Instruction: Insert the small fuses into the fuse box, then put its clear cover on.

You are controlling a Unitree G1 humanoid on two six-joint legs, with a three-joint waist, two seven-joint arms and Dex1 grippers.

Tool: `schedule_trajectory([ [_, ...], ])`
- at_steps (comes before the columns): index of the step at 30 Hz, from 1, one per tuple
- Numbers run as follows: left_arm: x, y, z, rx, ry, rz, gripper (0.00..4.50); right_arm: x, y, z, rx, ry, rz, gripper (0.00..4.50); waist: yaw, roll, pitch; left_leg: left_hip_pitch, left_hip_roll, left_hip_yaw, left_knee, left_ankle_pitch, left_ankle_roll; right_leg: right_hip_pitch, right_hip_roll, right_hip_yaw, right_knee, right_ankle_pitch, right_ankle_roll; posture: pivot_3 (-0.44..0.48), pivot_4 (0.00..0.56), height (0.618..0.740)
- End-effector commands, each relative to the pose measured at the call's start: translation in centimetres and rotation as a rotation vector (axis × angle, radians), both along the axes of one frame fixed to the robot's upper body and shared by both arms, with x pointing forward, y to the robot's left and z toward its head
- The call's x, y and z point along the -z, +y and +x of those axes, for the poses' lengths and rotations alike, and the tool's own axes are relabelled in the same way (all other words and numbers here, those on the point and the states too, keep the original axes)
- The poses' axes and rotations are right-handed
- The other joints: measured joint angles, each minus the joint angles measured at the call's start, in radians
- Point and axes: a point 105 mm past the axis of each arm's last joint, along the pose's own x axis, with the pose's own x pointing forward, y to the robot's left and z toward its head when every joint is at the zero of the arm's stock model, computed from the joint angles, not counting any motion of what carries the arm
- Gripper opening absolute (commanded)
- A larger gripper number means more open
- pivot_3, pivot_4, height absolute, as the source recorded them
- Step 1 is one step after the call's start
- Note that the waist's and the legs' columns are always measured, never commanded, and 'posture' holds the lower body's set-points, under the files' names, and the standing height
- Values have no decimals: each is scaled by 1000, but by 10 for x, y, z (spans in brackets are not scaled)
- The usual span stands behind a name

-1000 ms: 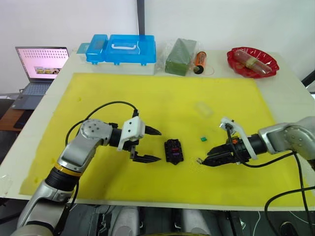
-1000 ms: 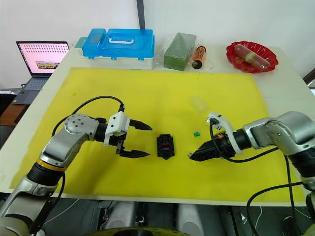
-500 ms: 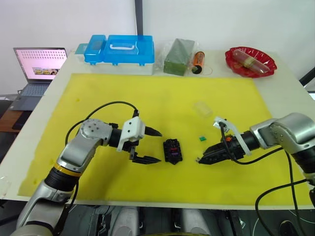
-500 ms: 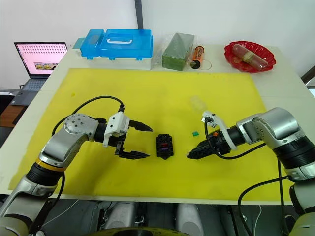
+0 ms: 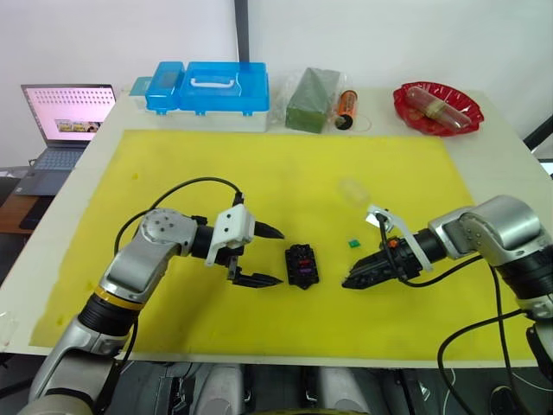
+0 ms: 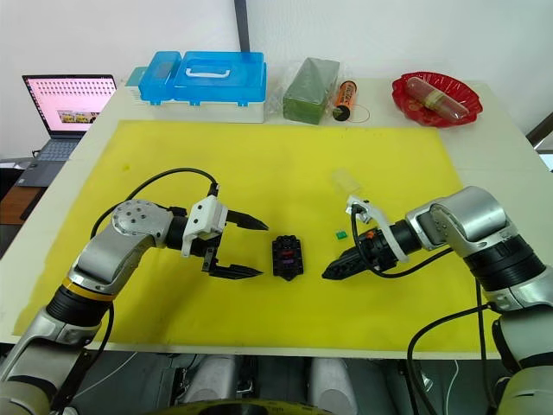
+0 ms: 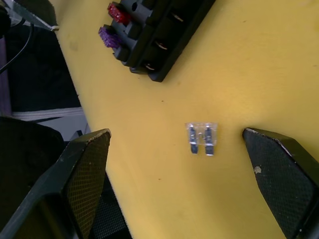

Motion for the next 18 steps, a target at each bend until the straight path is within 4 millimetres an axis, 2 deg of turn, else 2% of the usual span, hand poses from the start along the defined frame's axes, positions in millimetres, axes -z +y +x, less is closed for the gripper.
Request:
schedule_trajectory([
  [1,-12,-3,-1,17,-54,-10,4500,-2,9,-7,-55,13,25,4469,1,0,0,0,0,0,0,0,0,0,0,0,0,0,0,0,150,740],
  [6,-13,-4,-1,13,-56,-13,4500,-1,10,-9,-58,17,26,4469,1,0,0,0,0,0,0,0,0,0,0,0,0,0,0,0,150,740],
  [9,-12,-5,-1,11,-58,-15,4500,1,9,-9,-53,22,21,3976,2,0,0,0,0,0,0,0,0,0,0,0,0,0,0,0,150,740],
  [16,-13,-5,-1,1,-63,-18,4500,3,8,-5,-44,19,11,1654,3,0,0,0,0,0,0,0,0,0,0,0,0,0,0,0,150,740],
  [18,-13,-5,-1,-1,-64,-19,4500,4,6,-4,-39,17,5,1654,5,0,0,0,0,0,0,0,0,0,0,0,0,0,0,0,150,740],
])
